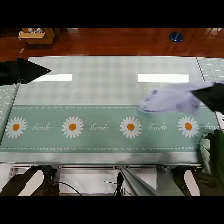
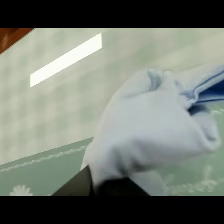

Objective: Fold the shirts.

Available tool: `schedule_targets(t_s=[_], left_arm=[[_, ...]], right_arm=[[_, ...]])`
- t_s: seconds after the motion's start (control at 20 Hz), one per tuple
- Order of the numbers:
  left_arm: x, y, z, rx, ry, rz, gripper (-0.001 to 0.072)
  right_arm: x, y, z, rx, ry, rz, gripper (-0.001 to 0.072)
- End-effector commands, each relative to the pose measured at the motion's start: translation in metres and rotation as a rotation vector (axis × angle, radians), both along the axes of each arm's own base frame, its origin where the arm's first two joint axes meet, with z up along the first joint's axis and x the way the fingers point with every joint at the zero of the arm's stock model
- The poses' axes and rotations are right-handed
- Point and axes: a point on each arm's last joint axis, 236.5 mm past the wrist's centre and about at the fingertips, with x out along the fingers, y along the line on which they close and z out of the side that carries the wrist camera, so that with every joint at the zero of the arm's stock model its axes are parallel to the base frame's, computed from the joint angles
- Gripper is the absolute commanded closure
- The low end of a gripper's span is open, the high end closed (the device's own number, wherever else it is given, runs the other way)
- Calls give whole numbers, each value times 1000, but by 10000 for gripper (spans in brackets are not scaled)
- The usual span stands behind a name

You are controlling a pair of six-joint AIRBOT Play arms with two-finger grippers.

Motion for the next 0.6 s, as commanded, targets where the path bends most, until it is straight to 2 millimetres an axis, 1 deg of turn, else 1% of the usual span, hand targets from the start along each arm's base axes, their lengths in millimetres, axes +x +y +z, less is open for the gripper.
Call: schedule_targets(t_s=[0.0, 0.05, 0.1, 0.15, 0.2, 0.25, 0.3, 0.4, 0.45, 0.5, 0.55], left_arm=[[1, 1, -2, 0, 7, 1, 357], [1, 1, -2, 0, 7, 0, 356], [1, 1, -2, 0, 7, 0, 357], [1, 1, -2, 0, 7, 1, 357], [1, 1, -2, 0, 8, 0, 356], [1, 1, -2, 0, 7, 0, 357], [1, 1, -2, 0, 8, 0, 356], [1, 1, -3, 1, 7, 0, 356], [1, 1, -3, 2, 5, -2, 357], [2, 1, -3, 2, 7, -2, 357], [3, 1, -4, 1, 11, -2, 357]], right_arm=[[-85, -76, 3, -203, 232, -294, 682], [-111, -102, 0, -289, 322, -374, 682], [-144, -133, -4, -386, 438, -484, 682], [-183, -158, -6, -475, 576, -589, 682], [-225, -182, 1, -586, 715, -689, 682], [-250, -195, 12, -634, 762, -818, 682], [-266, -201, 21, -680, 790, -881, 682], [-286, -208, 31, -737, 836, -954, 682], [-290, -211, 32, -752, 856, -967, 682], [-288, -211, 25, -742, 869, -946, 682], [-283, -207, 12, -715, 885, -909, 682]])
